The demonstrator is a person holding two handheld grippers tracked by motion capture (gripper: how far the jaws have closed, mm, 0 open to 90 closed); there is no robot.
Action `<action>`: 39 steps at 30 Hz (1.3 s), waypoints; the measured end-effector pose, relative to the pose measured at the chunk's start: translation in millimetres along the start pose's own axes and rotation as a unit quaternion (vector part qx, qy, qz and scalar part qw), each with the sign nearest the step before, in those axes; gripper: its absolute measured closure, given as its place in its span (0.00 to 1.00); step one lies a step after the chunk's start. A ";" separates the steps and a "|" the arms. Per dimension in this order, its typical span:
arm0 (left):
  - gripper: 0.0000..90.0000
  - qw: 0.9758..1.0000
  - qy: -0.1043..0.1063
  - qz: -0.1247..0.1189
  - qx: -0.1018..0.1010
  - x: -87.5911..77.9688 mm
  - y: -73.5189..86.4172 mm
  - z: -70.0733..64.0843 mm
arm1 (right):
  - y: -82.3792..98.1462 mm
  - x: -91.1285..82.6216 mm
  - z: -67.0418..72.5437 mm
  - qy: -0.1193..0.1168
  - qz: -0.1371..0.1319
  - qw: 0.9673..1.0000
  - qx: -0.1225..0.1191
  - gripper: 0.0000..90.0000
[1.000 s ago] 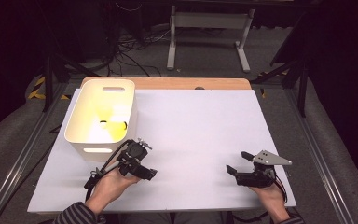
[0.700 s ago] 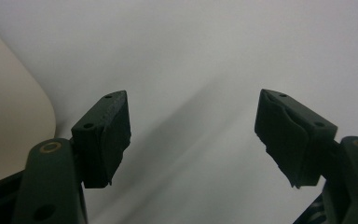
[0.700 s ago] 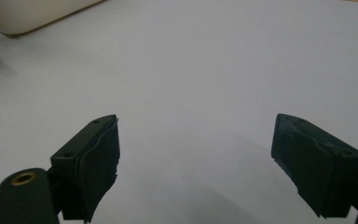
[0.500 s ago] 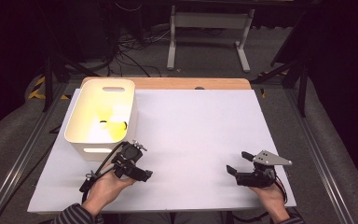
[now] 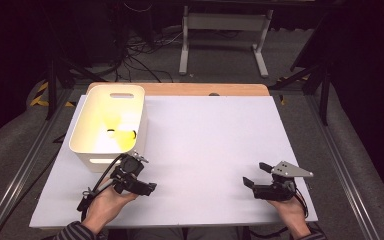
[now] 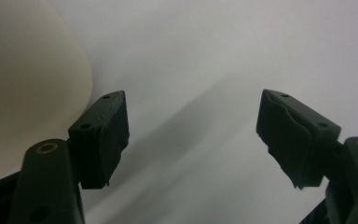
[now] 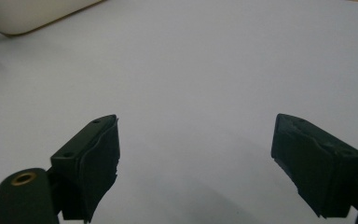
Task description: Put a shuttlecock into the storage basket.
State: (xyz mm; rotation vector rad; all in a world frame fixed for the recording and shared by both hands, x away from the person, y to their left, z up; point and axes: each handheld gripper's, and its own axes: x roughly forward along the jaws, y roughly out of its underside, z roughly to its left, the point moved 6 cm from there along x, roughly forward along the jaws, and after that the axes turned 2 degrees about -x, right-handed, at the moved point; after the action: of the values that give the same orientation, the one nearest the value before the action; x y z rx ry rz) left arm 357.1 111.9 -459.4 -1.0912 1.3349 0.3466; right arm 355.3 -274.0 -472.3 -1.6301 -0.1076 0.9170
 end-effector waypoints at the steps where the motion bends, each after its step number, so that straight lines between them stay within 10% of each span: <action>1: 0.29 1.000 0.000 -0.001 -0.001 -0.6 0.7 0.9 | 0.0 0.1 0.0 0.000 0.000 1.000 0.000 0.18; 39: 0.29 0.998 -0.012 -0.018 -0.055 -12.7 35.0 23.1 | 0.4 1.2 0.7 0.001 0.004 1.000 0.000 0.18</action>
State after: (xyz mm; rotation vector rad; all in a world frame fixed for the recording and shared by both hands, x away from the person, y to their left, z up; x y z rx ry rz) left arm 341.2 152.1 -466.4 -1.1979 1.2858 0.4080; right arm 355.5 -272.9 -473.2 -1.6328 -0.1013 0.9215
